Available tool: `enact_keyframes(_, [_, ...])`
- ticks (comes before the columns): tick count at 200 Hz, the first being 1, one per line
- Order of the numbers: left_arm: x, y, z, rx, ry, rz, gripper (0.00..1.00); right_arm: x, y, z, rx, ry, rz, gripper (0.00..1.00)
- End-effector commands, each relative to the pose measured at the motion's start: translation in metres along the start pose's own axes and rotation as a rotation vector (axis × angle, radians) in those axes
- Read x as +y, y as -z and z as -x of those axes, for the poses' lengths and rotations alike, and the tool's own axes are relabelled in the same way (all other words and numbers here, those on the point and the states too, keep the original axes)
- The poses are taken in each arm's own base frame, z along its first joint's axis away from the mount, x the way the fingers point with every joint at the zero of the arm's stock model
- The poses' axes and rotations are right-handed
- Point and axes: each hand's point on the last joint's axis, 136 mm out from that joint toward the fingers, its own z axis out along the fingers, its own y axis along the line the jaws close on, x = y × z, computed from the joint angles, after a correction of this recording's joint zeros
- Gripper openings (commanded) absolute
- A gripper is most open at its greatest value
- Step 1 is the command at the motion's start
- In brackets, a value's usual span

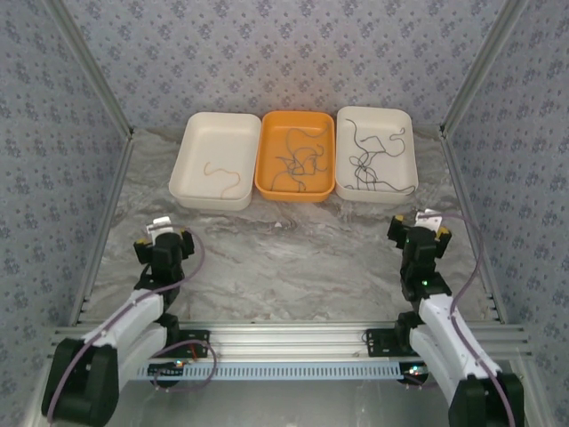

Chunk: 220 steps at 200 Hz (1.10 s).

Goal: Untangle the cables

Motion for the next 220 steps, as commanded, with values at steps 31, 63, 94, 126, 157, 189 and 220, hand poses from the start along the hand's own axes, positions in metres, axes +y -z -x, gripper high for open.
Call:
enact_keyframes(31, [-0.025, -0.05, 0.065, -0.14, 0.049, -0.071, 0.99, 0.018, -0.044, 0.004, -0.05, 0.016, 0.013, 0.99])
enact_keyframes(63, [-0.031, -0.079, 0.057, -0.108, 0.064, -0.124, 0.99, 0.031, -0.061, 0.011, -0.085, 0.025, 0.069, 0.99])
enact_keyframes(94, [-0.035, -0.079, 0.048, -0.156, 0.069, -0.161, 0.99, 0.052, -0.077, -0.011, -0.076, 0.085, 0.168, 0.99])
enact_keyframes(126, [-0.042, -0.08, 0.045, -0.105, 0.051, -0.202, 0.99, 0.06, -0.087, -0.011, -0.047, 0.108, 0.189, 0.99])
enact_keyframes(157, [-0.044, -0.089, 0.046, -0.063, 0.046, -0.201, 0.99, 0.052, -0.096, -0.012, 0.01, 0.075, 0.167, 0.99])
enact_keyframes(189, [-0.044, -0.088, 0.046, -0.067, 0.046, -0.203, 0.99, 0.053, -0.096, -0.012, 0.01, 0.08, 0.163, 0.99])
enact_keyframes(220, [-0.044, -0.088, 0.045, -0.067, 0.044, -0.201, 0.99, 0.053, -0.096, -0.013, 0.013, 0.079, 0.163, 0.99])
